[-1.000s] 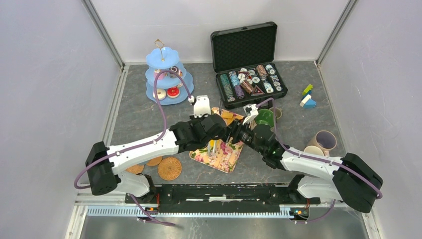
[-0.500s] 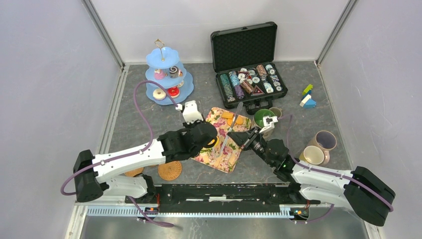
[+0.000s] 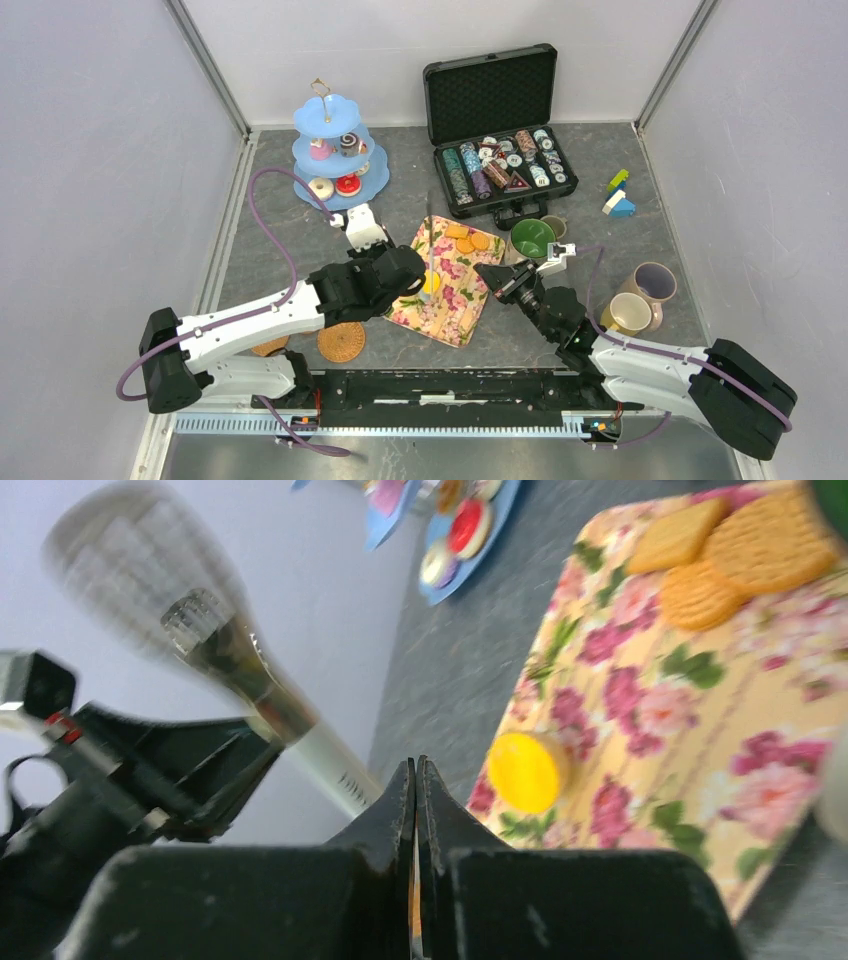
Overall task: Serve the afternoon tea
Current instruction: Pick up the clamp from the tray.
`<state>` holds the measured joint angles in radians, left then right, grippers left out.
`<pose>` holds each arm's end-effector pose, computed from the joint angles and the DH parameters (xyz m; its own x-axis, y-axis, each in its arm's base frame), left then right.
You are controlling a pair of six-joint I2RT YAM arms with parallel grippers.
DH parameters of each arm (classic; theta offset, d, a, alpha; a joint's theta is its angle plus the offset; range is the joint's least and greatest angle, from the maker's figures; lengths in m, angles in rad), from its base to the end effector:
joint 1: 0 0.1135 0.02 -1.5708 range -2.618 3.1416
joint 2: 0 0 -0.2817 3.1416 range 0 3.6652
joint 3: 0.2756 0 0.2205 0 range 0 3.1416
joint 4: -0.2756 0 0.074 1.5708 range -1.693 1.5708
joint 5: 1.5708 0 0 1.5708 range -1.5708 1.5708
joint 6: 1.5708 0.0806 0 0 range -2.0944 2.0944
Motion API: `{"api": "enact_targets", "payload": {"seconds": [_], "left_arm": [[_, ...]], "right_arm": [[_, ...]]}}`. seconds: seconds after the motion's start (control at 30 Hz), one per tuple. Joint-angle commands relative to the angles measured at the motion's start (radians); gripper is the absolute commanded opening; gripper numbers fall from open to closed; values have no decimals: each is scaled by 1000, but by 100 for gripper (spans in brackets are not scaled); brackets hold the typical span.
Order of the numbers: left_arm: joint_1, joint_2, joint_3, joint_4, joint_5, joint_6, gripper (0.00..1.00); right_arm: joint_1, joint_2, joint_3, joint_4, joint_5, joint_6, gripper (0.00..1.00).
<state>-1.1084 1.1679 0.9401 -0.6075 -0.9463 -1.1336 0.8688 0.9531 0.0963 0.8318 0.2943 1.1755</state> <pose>0.1527 -0.1597 0.2934 -0.3941 -0.3966 -0.8291 -0.1809 0.9179 -0.3532 0.1420 0.1317 0.2183 -0.5078 0.7673 -0.3916 -0.1944 0.3408 0.9198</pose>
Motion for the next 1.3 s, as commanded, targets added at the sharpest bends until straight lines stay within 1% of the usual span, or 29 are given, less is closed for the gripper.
{"api": "enact_targets", "payload": {"seconds": [0.0, 0.1, 0.17, 0.2, 0.23, 0.27, 0.3, 0.33, 0.37, 0.4, 0.43, 0.47, 0.53, 0.57, 0.6, 0.67, 0.73, 0.77, 0.83, 0.87, 0.9, 0.97, 1.0, 1.07, 1.1, 1.17, 1.23, 1.27], "left_arm": [[5, -32, -1, 124, -66, 134, 2], [4, -33, 10, 216, -16, 270, 2], [6, -35, 22, 246, 17, 345, 2], [6, -31, 32, 254, 44, 386, 2], [8, -21, 49, 241, 62, 407, 2], [10, -12, 73, 209, 78, 414, 2], [10, 2, 94, 178, 89, 415, 2], [12, 14, 116, 152, 95, 411, 2], [14, 27, 135, 121, 92, 399, 2], [14, 37, 149, 100, 83, 383, 2], [14, 50, 164, 77, 77, 370, 2], [14, 63, 173, 60, 71, 355, 2], [14, 83, 185, 51, 72, 348, 2], [14, 93, 190, 50, 72, 346, 2], [14, 105, 198, 44, 73, 343, 2], [14, 124, 222, 37, 86, 349, 2], [16, 142, 247, 29, 94, 362, 2], [14, 147, 257, 22, 97, 362, 2], [14, 150, 260, 19, 110, 362, 2], [14, 149, 257, 22, 116, 360, 2], [14, 152, 255, 24, 117, 360, 2], [13, 166, 265, 18, 107, 366, 2], [14, 179, 276, 8, 102, 367, 2], [13, 208, 310, -19, 96, 367, 2], [13, 221, 328, -33, 94, 365, 2], [14, 242, 347, -43, 93, 368, 2], [15, 253, 361, -43, 99, 380, 2], [15, 256, 367, -41, 105, 388, 2]], "right_arm": [[-3, 35, 43, -8, 38, -88, 0], [-3, 63, 109, -10, -37, -195, 0], [-3, 58, 143, -16, -110, -342, 1], [-6, 53, 163, -42, -146, -435, 8], [-9, 45, 184, -82, -182, -524, 19], [-13, 31, 192, -114, -214, -598, 36], [-14, 15, 192, -131, -233, -667, 45], [-16, -11, 191, -173, -224, -700, 57], [-19, -36, 179, -190, -212, -722, 70], [-25, -61, 169, -186, -226, -735, 86], [-30, -72, 174, -190, -257, -740, 95], [-33, -74, 191, -192, -308, -745, 98], [-33, -49, 223, -159, -448, -737, 98], [-33, -32, 237, -142, -499, -721, 98], [-32, -21, 243, -125, -518, -697, 98], [-33, -1, 255, -112, -491, -664, 98], [-33, 28, 291, -134, -484, -665, 98], [-33, 39, 318, -159, -462, -660, 98], [-32, 54, 351, -225, -372, -616, 97], [-33, 60, 361, -254, -313, -581, 91], [-33, 64, 366, -276, -267, -549, 80], [-33, 81, 378, -289, -242, -486, 58], [-30, 90, 388, -303, -230, -464, 55], [-28, 110, 408, -357, -191, -432, 53], [-26, 119, 415, -376, -173, -431, 52], [-27, 129, 414, -377, -165, -444, 48], [-28, 126, 396, -338, -174, -448, 31], [-29, 120, 386, -331, -178, -446, 26]]}}
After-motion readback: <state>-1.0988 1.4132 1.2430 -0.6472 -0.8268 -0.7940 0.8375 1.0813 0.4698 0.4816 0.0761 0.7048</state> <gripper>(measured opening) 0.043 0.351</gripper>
